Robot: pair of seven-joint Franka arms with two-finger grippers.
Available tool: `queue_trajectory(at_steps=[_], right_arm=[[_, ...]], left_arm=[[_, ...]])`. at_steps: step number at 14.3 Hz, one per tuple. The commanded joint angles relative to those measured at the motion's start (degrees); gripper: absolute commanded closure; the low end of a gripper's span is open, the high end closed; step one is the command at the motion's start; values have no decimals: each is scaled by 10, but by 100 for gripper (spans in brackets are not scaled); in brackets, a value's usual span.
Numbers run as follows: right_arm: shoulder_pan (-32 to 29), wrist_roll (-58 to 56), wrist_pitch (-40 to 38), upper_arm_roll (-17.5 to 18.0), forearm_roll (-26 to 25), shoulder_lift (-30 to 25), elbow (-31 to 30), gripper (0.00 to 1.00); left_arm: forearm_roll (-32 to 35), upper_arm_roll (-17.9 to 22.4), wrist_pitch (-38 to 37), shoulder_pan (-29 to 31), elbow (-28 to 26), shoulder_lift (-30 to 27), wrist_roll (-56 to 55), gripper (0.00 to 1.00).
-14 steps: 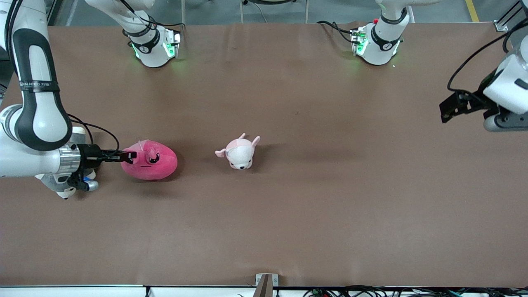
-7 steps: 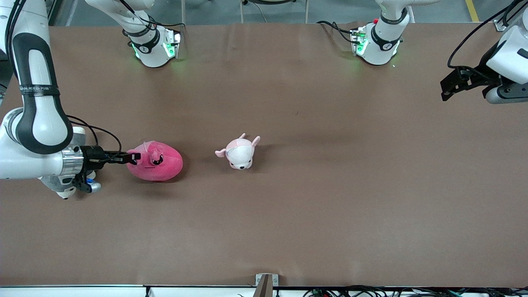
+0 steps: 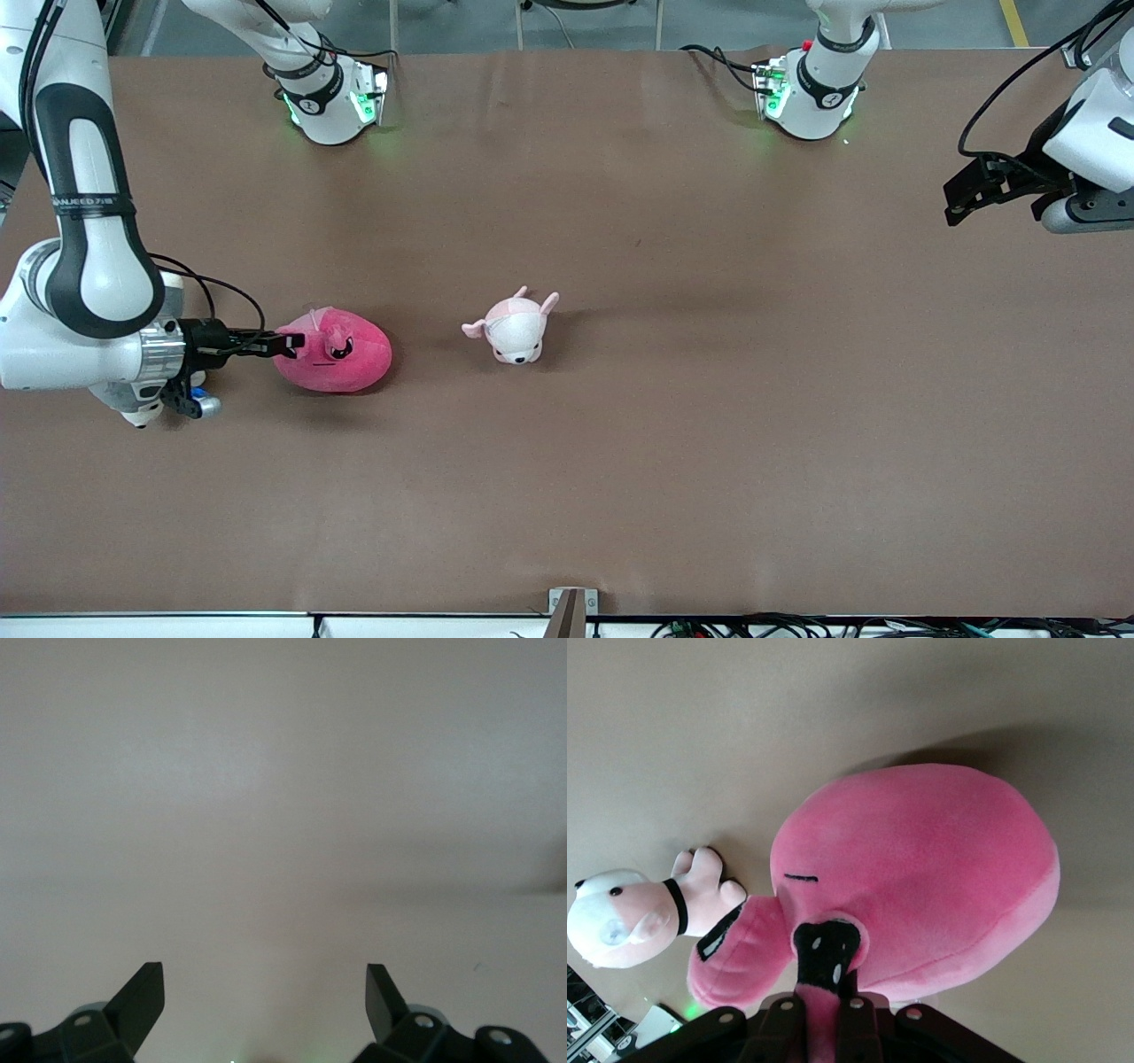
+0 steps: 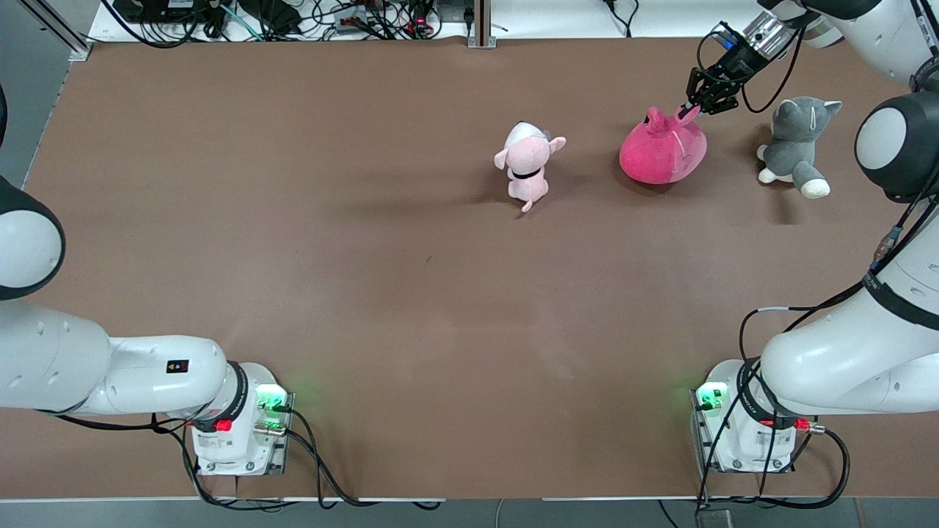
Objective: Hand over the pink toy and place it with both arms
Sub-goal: 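Lower the pink plush onto the table with the right gripper, then open the right gripper and retract it from the pink plush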
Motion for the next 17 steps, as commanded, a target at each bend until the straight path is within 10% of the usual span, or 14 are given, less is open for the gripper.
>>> queue_trajectory(at_steps=[1, 2, 4, 9, 17], right_arm=[[-16, -16, 5, 7, 13, 9, 6, 97], [-15, -14, 4, 7, 13, 10, 6, 90], [-13, 1, 4, 7, 13, 9, 11, 1], [-31, 31, -57, 5, -6, -11, 88, 0], [14, 53, -104, 11, -286, -109, 158, 0]], left_arm=[[-12, 0, 11, 4, -4, -4, 6, 0], [-13, 0, 11, 4, -4, -3, 6, 0], [-14, 0, 9, 6, -5, -2, 5, 0], [-14, 0, 13, 15, -1, 4, 3, 0], [-15, -1, 17, 16, -5, 8, 6, 0]])
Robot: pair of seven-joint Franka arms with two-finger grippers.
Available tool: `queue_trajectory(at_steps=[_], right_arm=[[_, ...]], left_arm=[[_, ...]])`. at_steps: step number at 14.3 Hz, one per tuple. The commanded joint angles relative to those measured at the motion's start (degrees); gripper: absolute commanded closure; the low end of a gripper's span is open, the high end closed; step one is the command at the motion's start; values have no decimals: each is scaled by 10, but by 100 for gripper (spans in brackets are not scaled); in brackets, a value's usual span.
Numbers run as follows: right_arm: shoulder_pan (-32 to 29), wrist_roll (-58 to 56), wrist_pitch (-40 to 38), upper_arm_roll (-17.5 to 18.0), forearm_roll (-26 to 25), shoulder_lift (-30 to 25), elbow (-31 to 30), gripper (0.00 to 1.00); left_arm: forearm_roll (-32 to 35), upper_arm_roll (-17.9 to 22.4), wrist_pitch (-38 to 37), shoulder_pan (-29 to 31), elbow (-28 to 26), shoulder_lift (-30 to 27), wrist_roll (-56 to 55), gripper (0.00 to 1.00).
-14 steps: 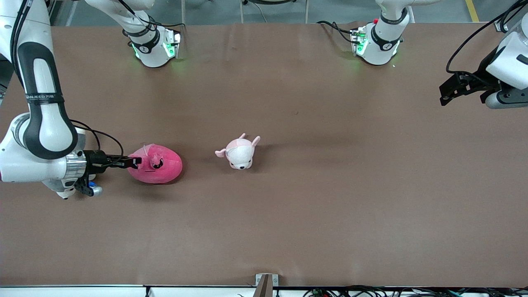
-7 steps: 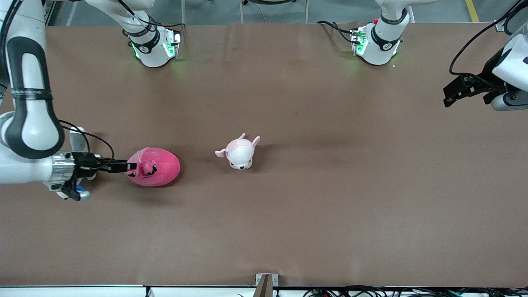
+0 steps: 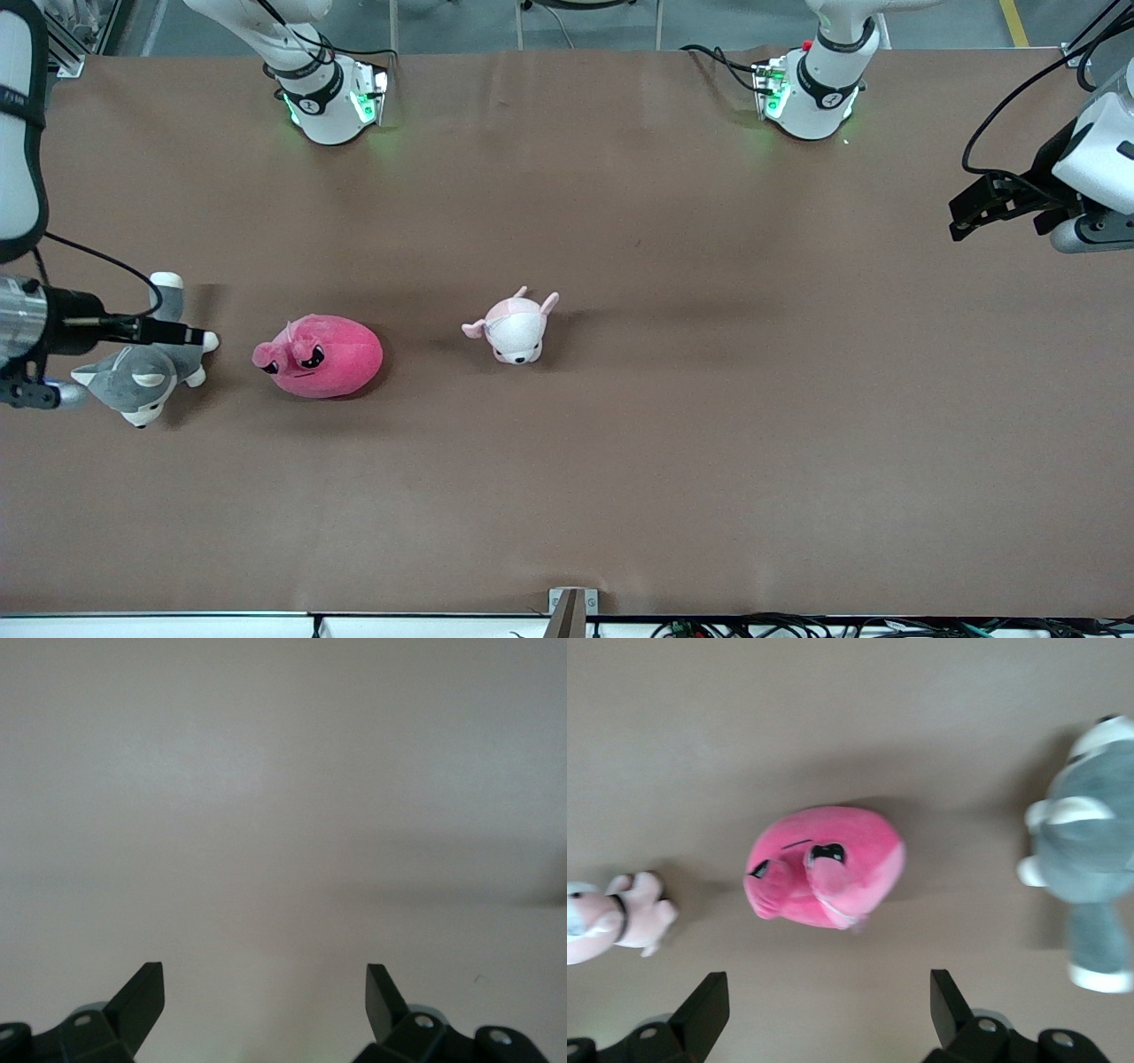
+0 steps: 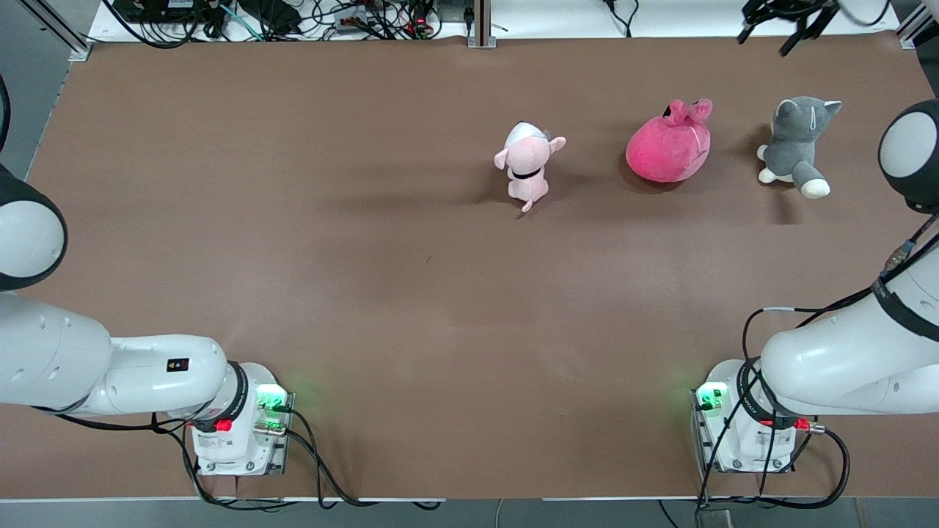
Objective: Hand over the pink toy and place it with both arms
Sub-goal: 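Open the right gripper and retract it from the pink plush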
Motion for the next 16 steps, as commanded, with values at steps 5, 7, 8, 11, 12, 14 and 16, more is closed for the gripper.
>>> queue_trajectory(at_steps=[5, 7, 8, 11, 12, 14, 16], right_arm=[[36, 13, 0, 2, -121, -73, 27, 0], [35, 10, 0, 0, -121, -99, 25, 0], [32, 7, -2, 0, -120, -107, 21, 0], [15, -10, -7, -1, -118, -121, 9, 0], [14, -17, 0, -1, -118, -138, -13, 0], [15, -18, 28, 0, -118, -182, -67, 0], [18, -17, 78, 1, -118, -232, -141, 0]], left_arm=[[-20, 0, 2, 7, -13, -4, 6, 0], [-20, 0, 2, 12, -13, -3, 6, 0], [-20, 0, 2, 15, -12, -4, 6, 0], [-17, 0, 2, 16, -9, -6, 8, 0], [-16, 0, 2, 16, -9, -6, 16, 0], [-16, 0, 2, 18, -8, -5, 37, 0], [-18, 0, 0, 18, -8, -6, 30, 0]])
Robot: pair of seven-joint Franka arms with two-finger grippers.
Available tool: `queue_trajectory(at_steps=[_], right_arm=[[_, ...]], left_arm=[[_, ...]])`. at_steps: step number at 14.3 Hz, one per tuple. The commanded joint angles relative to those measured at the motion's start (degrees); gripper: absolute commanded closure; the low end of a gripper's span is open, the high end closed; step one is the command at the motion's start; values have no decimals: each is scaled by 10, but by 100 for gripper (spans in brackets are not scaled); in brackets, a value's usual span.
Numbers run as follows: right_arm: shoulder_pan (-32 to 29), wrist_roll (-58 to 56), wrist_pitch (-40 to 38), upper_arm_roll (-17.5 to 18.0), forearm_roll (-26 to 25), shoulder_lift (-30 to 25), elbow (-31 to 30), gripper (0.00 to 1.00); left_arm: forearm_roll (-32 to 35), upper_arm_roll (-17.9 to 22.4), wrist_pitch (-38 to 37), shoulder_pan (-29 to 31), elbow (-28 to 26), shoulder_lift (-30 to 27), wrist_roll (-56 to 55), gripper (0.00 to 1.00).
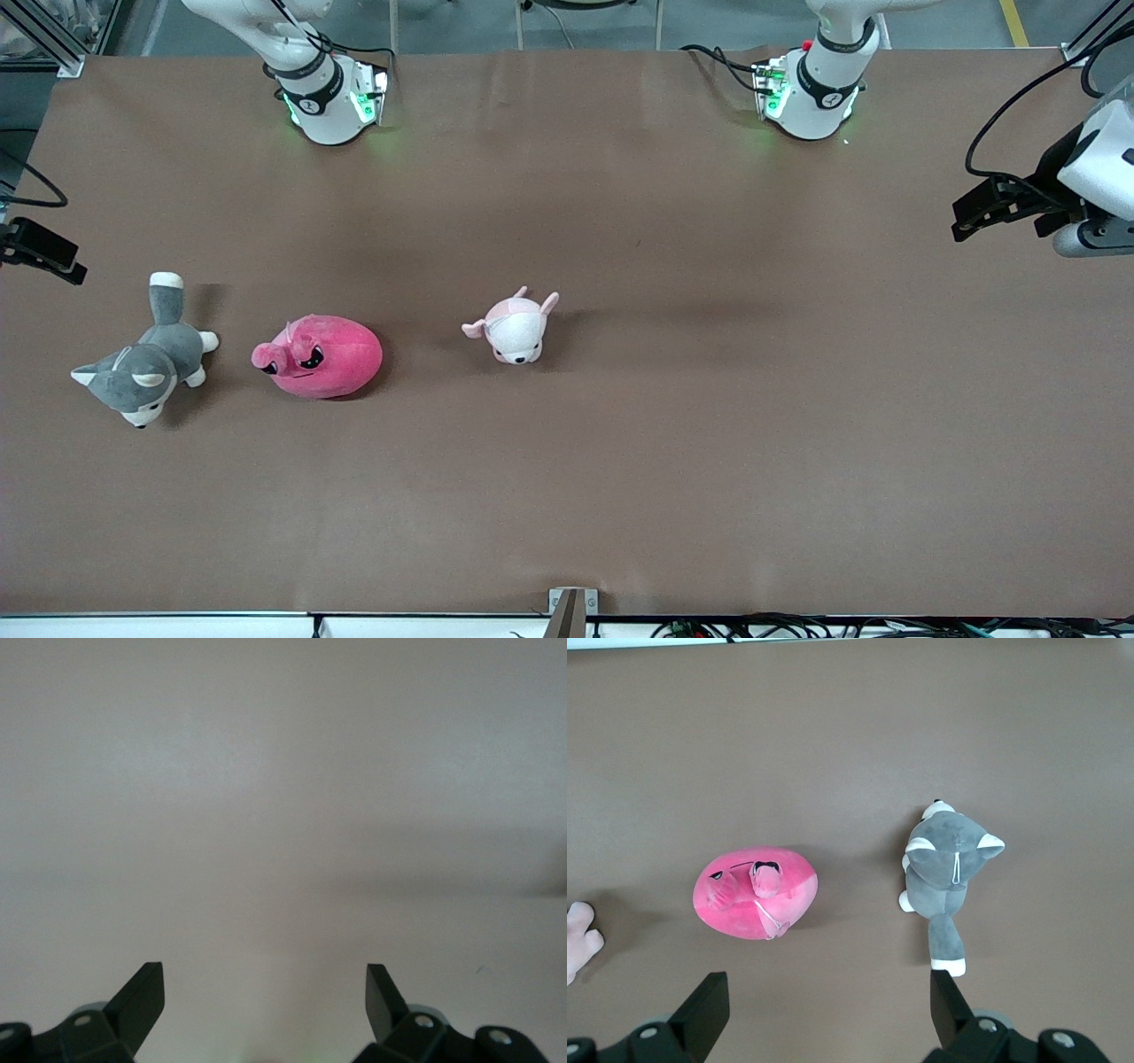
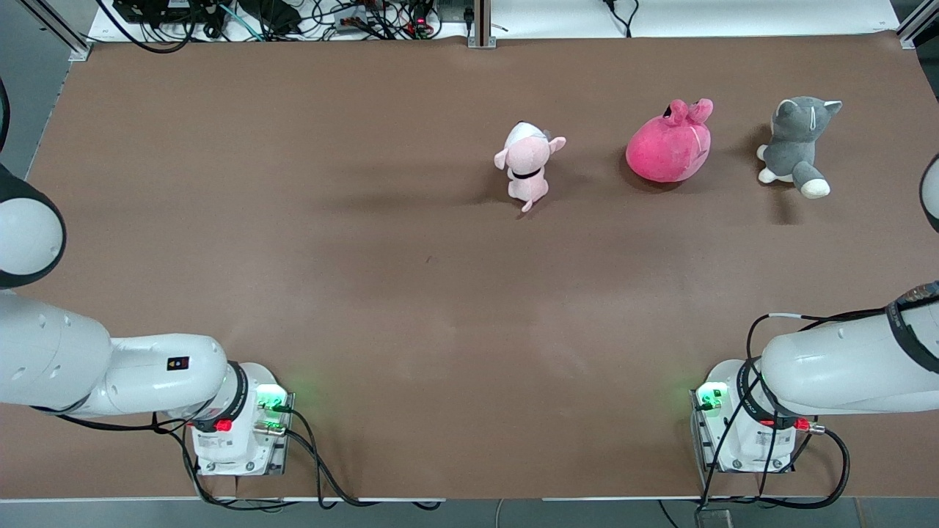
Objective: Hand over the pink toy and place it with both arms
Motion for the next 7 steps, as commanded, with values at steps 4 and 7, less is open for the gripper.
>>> queue_trajectory(at_steps=[4, 7], right_arm=[[-1, -4, 79, 7, -8, -118, -161, 0], [-2, -4, 61, 7, -6, -116, -157, 0]], left_arm=[[-11, -1, -17, 8, 7, -8, 6, 0], [-11, -4, -17, 7, 13, -9, -15, 0]])
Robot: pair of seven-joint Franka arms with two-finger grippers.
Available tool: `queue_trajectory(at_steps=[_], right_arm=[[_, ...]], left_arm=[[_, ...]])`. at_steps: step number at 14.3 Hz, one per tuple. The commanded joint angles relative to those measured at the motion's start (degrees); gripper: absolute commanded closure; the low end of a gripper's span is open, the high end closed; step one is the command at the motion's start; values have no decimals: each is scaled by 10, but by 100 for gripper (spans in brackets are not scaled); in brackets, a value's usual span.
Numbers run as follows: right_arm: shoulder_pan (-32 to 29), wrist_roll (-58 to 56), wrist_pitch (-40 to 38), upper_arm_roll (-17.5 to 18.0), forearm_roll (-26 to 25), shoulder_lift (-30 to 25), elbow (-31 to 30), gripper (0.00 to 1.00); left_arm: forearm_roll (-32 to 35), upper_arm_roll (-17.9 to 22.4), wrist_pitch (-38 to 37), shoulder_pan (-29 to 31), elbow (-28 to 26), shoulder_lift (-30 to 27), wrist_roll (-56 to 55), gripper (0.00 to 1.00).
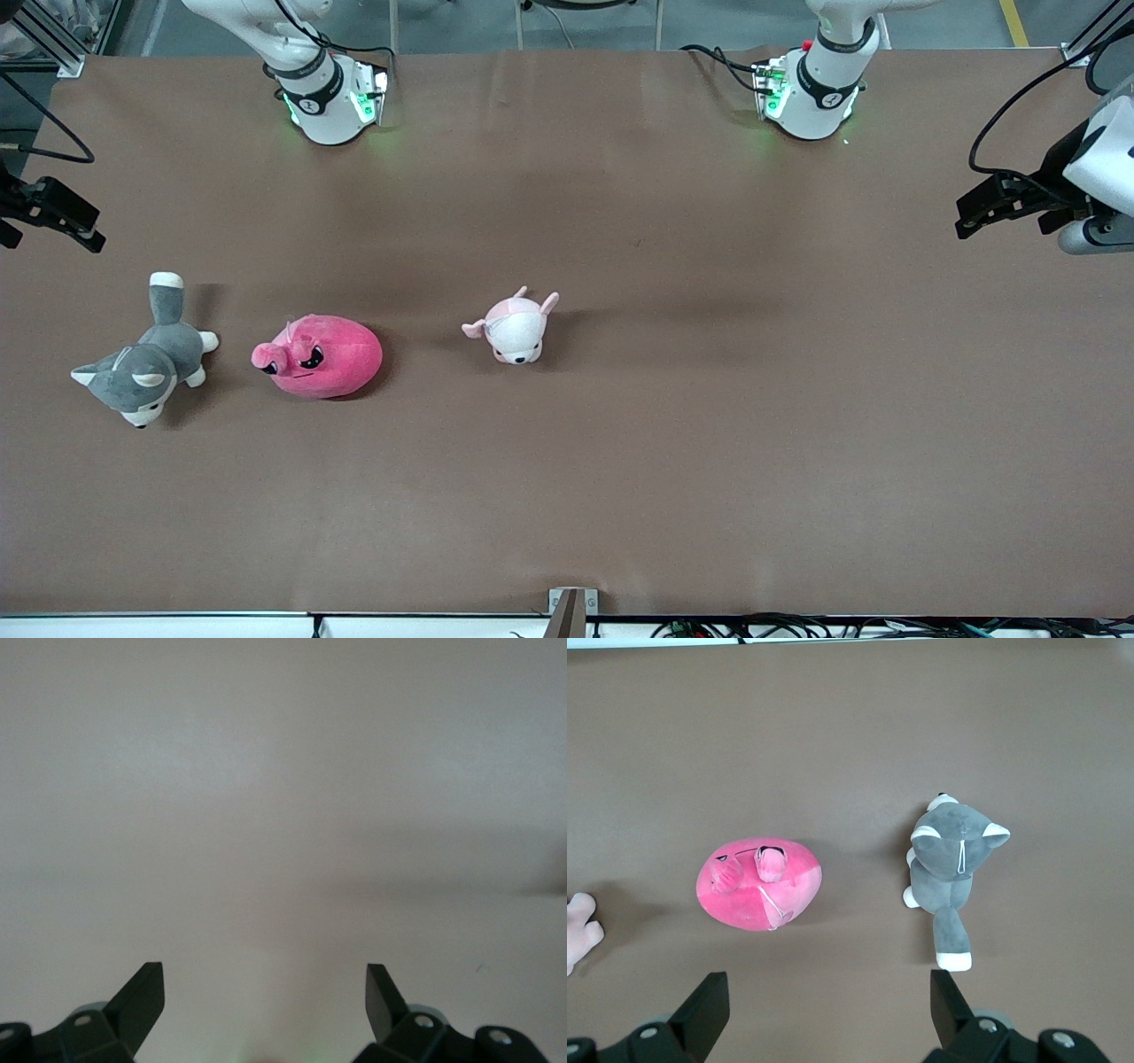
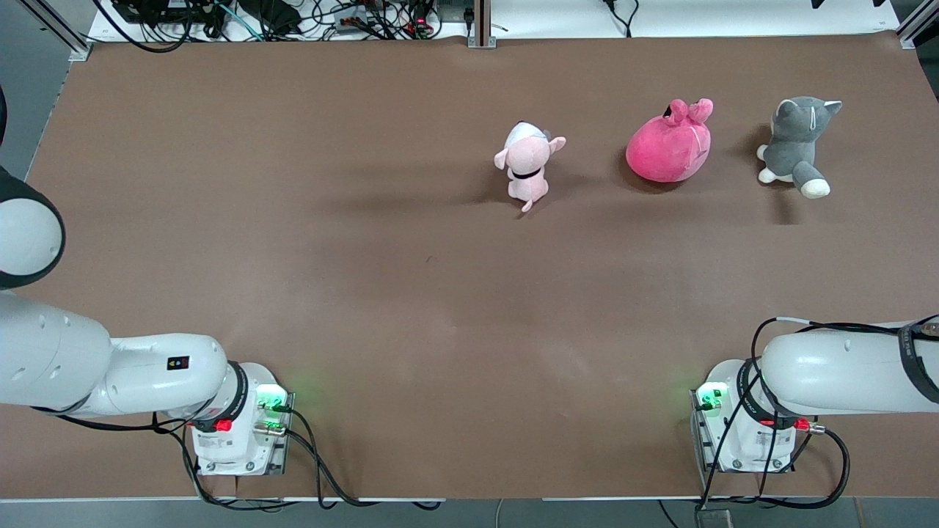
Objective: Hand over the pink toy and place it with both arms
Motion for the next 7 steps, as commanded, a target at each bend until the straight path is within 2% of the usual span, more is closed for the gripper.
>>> queue_trajectory(at_steps=[1, 7], right_arm=[[-2, -4, -2, 3, -6, -13, -18, 0], [-2, -5, -12, 3, -6, -13, -17, 0]], left_arm=[[-11, -6, -12, 5, 9, -6, -17, 0], [-11, -8, -23, 2, 11, -7, -26, 0]])
